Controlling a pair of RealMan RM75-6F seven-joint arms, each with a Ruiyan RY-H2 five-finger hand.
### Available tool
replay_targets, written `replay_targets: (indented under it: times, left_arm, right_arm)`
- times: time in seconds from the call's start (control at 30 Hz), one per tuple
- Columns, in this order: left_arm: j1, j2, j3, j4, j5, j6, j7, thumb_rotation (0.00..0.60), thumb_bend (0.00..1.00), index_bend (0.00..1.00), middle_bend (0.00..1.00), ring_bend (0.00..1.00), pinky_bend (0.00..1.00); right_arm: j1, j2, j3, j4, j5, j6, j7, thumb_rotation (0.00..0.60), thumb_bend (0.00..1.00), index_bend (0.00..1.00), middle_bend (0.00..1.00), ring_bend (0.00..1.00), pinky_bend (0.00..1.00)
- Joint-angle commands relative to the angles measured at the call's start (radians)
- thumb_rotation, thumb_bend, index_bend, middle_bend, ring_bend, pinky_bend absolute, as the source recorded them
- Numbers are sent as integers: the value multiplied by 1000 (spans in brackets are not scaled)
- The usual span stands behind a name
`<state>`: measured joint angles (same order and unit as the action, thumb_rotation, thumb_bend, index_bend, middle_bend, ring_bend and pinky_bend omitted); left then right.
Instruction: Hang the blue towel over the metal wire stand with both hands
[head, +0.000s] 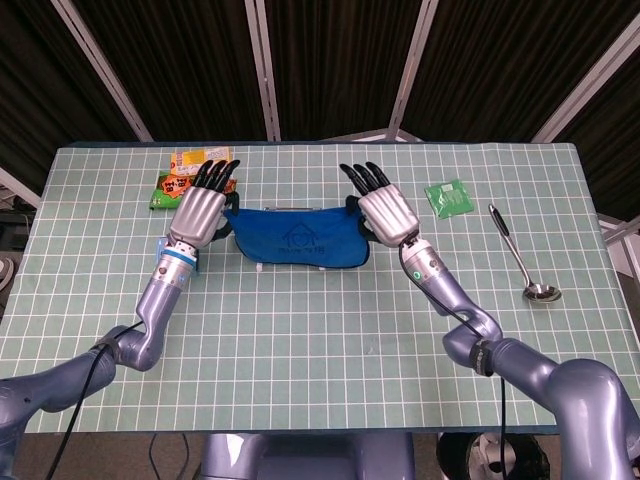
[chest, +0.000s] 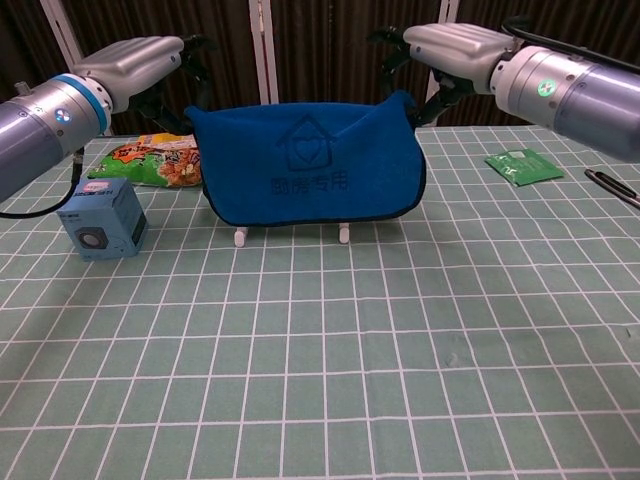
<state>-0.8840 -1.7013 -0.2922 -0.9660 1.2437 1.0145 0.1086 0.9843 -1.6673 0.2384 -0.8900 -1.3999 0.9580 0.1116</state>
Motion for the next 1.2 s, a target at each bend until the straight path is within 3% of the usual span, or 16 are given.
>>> replay_targets:
  times: [0.03, 0.1, 0.13, 0.2, 0.23, 0.27, 0.33, 0.4, 0.6, 0.8, 1.0, 1.2]
  left_arm:
    - [1, 0, 6, 7, 1, -10, -8, 600, 492, 721, 0, 0, 0]
    - [1, 2, 12, 10, 5, -15, -11, 600, 485, 636, 0, 0, 0]
    - [2, 5, 17, 12, 5, -25, -13, 600, 455, 563, 0, 0, 0]
    - [1, 8, 19, 12, -2, -39, -9, 600, 328, 403, 0, 0, 0]
    - [2, 9, 19, 12, -6, -44, -5, 600, 221, 280, 0, 0, 0]
    - [2, 10, 17, 9, -15, -49, 5, 600, 150, 192, 0, 0, 0]
    - [2, 10, 14, 7, -26, -52, 20, 600, 20, 20, 0, 0, 0]
    - [4, 10, 11, 5, -36, -52, 37, 600, 0, 0, 0, 0, 0]
    - [23, 33, 13, -27, -18, -11, 15, 600, 0, 0, 0, 0, 0]
    - [75, 114, 19, -102, -12, 37, 9, 600, 0, 0, 0, 0, 0]
    - [231, 323, 61, -337, 0, 170, 30, 600, 0, 0, 0, 0, 0]
    - [361, 452, 119, -532, 32, 288, 44, 600, 0, 0, 0, 0, 0]
  right_arm:
    - [3, -4, 0, 6, 1, -4, -1, 600, 541, 634, 0, 0, 0]
    - [3, -5, -1, 9, 1, -5, -1, 600, 510, 639, 0, 0, 0]
    - [3, -6, -1, 12, 2, -6, 2, 600, 431, 615, 0, 0, 0]
    - [3, -6, -2, 16, 4, -12, 5, 600, 209, 469, 0, 0, 0]
    - [3, -7, -2, 18, 6, -15, 3, 600, 85, 330, 0, 0, 0]
    - [3, -6, -2, 18, 10, -21, -4, 600, 21, 198, 0, 0, 0]
    - [3, -5, 0, 16, 16, -25, -10, 600, 0, 57, 0, 0, 0]
    - [1, -2, 4, 9, 23, -26, -18, 600, 0, 13, 0, 0, 0]
    - [-24, 21, 9, -29, 33, 11, -59, 600, 0, 10, 0, 0, 0]
    - [-97, 104, -13, -138, 10, 101, -70, 600, 0, 10, 0, 0, 0]
    - [-263, 288, -76, -326, -51, 286, -60, 600, 0, 10, 0, 0, 0]
    - [-393, 398, -128, -439, -75, 397, -65, 600, 0, 1, 0, 0, 0]
